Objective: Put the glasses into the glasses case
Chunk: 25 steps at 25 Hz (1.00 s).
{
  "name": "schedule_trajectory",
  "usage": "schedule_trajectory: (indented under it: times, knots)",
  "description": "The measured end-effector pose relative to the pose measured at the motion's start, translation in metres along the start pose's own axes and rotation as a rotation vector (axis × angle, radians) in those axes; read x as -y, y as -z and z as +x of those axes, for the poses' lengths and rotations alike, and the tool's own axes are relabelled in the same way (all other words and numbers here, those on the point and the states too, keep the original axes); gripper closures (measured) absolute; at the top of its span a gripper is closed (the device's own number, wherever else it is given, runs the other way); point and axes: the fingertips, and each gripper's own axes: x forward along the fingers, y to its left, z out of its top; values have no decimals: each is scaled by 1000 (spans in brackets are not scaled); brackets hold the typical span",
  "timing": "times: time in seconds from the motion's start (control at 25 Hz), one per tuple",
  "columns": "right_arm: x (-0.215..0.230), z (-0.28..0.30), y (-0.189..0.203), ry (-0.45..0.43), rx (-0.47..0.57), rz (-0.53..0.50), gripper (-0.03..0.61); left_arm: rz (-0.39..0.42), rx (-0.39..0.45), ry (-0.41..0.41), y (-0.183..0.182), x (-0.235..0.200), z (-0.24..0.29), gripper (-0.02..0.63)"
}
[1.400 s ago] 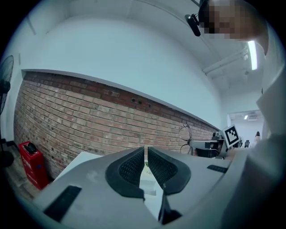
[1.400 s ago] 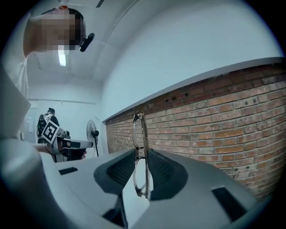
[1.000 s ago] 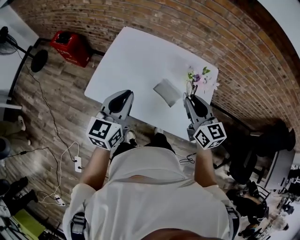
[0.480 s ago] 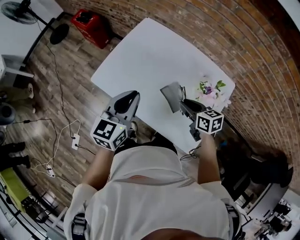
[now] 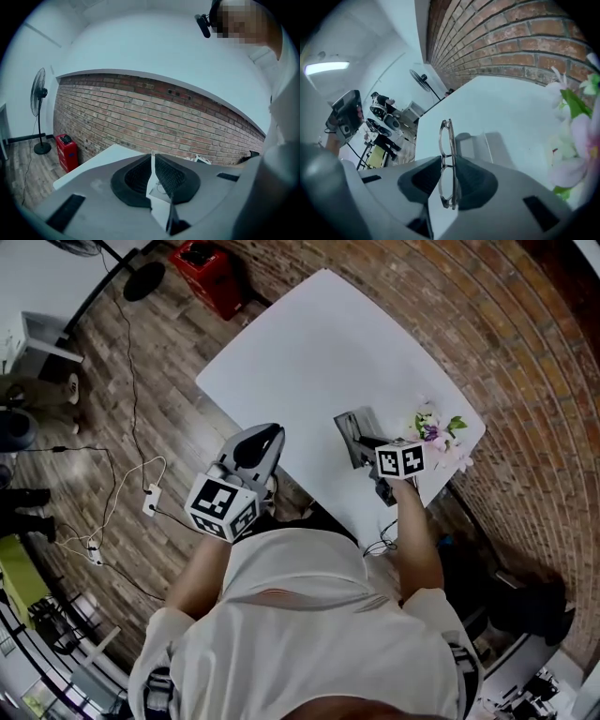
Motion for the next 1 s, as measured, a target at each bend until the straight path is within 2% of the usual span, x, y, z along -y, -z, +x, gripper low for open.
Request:
schedule_trajectory:
  times: [0.16,0.28,0.44,0.56,0.68,0.76,0.84,1.0]
  knots:
    - [8,21,6,14,-97,1,426,-9,-4,-19,2,-8,-9,580]
    - [11,31,12,11,-150,43,426,-15,3,-26,0,-13,-12,580]
    - [12,38,15,-7,-167,127,421,-24,13,-25,0,-18,-15,580]
    - [16,37,12,41,-157,125,407,-30,13,-22,1,-22,-18,580]
    - [22,30,4,115,-114,85,343,-34,15,-20,1,-27,-18,580]
    - [21,21,-6,159,-67,54,324,-33,19,-15,-1,-30,-18,580]
    - [14,7,-20,199,5,13,326,-30,23,-5,-4,-31,-17,580]
    - [-17,-35,-57,206,228,-44,392,-15,39,32,-15,-30,-16,580]
